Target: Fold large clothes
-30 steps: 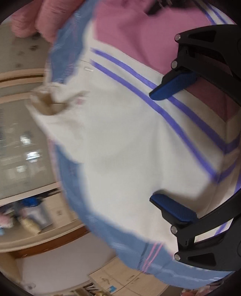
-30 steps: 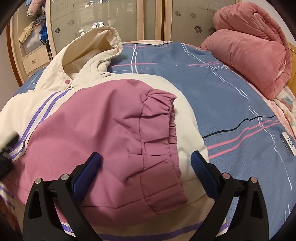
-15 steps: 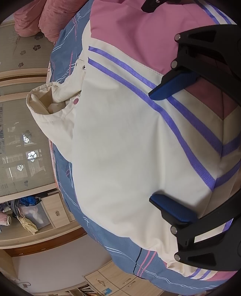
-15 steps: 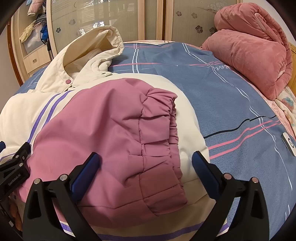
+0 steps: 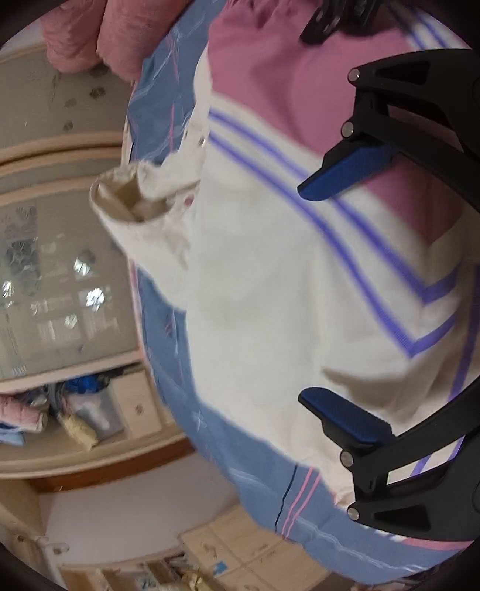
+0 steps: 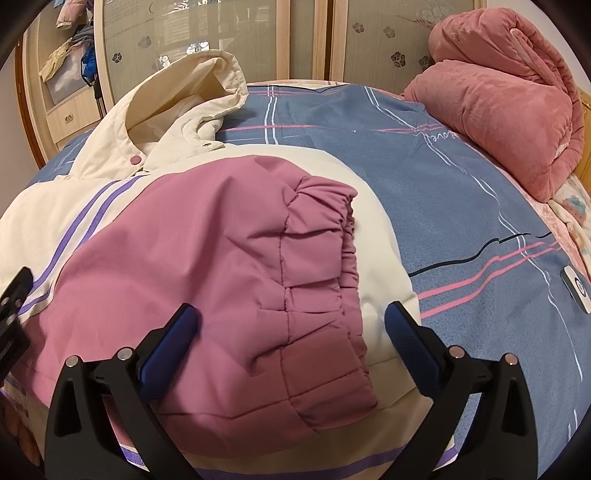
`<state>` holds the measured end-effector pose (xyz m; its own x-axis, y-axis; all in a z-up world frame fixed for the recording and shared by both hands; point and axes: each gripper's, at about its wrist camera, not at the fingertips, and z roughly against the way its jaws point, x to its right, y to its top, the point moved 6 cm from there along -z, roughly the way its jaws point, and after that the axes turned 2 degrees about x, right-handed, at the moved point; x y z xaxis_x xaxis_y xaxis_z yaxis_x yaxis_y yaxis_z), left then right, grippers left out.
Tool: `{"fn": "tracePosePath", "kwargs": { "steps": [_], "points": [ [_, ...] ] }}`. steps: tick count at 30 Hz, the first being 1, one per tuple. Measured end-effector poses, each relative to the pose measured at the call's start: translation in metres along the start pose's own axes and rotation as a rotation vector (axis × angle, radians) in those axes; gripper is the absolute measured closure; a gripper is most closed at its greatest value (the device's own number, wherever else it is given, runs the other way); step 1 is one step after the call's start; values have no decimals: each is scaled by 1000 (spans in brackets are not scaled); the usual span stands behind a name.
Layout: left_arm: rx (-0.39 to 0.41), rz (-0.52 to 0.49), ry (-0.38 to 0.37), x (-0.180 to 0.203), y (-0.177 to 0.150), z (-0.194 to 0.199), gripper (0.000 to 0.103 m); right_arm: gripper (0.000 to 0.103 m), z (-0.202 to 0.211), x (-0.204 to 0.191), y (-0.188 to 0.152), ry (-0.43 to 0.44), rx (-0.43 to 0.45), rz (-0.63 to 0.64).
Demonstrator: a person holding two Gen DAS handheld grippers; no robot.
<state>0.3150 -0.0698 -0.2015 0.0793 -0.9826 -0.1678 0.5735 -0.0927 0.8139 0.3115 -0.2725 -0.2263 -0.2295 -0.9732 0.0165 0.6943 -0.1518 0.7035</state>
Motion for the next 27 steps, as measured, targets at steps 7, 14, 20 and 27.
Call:
{"fn": "tracePosePath", "kwargs": {
  "steps": [7,14,20,27],
  "points": [
    [-79,-36,-35,10,-15,-14,2,1,-1,0,0,2,0,-1],
    [-68,-32,-35,9,-18,-14,2,1,-1,0,0,1,0,0],
    [-60,-31,-34,9,-19,-13,2,1,-1,-1,0,0,0,1],
    [-60,-29,-37,8,-19,-13,2,1,-1,-1,0,-2,0,3]
  ]
}}
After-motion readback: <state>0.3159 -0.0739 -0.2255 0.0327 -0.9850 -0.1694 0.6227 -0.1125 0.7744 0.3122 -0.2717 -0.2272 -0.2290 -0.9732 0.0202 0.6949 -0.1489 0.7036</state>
